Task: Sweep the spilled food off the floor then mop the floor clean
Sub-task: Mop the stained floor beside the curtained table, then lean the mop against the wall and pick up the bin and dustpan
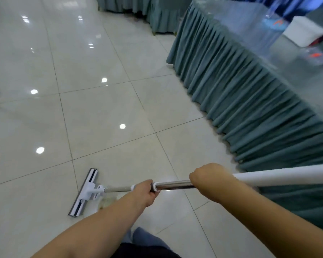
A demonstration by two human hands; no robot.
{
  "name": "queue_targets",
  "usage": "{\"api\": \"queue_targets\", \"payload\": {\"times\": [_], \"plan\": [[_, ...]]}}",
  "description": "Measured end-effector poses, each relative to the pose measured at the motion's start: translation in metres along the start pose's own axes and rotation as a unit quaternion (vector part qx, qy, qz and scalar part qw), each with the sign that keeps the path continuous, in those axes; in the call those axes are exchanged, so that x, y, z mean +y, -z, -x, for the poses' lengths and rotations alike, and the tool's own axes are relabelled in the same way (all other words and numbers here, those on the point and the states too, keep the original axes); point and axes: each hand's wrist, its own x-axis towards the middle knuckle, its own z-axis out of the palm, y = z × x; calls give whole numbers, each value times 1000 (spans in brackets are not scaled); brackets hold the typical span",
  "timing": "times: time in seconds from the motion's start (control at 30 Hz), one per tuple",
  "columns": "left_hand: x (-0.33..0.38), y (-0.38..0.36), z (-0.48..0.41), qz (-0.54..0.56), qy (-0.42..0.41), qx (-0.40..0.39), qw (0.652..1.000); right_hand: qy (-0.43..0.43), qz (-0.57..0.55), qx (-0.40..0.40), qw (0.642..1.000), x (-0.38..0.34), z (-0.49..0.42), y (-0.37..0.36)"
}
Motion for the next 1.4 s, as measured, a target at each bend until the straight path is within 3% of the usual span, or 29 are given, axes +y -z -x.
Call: {"api": "queue_targets", "payload": {"times": [0.13, 0.23, 0.37, 0.43, 0.53, 0.6, 0.67, 0.73, 0.83, 0.9, 1.03, 1.13, 1.27, 1.4], "plan": [[-6, 2, 24, 20, -21, -3, 1000, 15, 80, 96, 992, -8, 26, 17], [10, 9, 43, 10, -79, -17, 997, 36, 170, 219, 960, -26, 34, 27], [36, 24, 69, 54, -120, -23, 991, 114, 144, 478, 859, -36, 34, 34], [49, 33, 79, 82, -142, -24, 986, 174, 122, 581, 786, -36, 37, 41], [66, 51, 90, 111, -164, -41, 979, 219, 90, 679, 695, -37, 36, 57], [78, 63, 94, 108, -180, -57, 976, 221, 50, 706, 670, -43, 30, 68], [93, 72, 99, 90, -192, -64, 975, 213, -27, 699, 682, -52, 19, 80], [110, 82, 103, 89, -202, -62, 973, 181, -120, 657, 722, -62, 8, 100], [136, 98, 109, 106, -199, -71, 972, 81, -280, 488, 823, -84, -6, 140], [149, 111, 112, 110, -207, -94, 967, 74, -340, 403, 846, -102, -19, 167], [181, 143, 114, 117, -236, -104, 959, 131, -425, 327, 834, -148, -51, 223], [212, 171, 115, 60, -279, -114, 952, 157, -492, 282, 809, -185, -76, 268], [265, 213, 120, -59, -348, -59, 934, 213, -505, 277, 790, -239, -101, 336], [314, 257, 136, -71, -370, -13, 926, 261, -489, 312, 772, -298, -118, 394]]}}
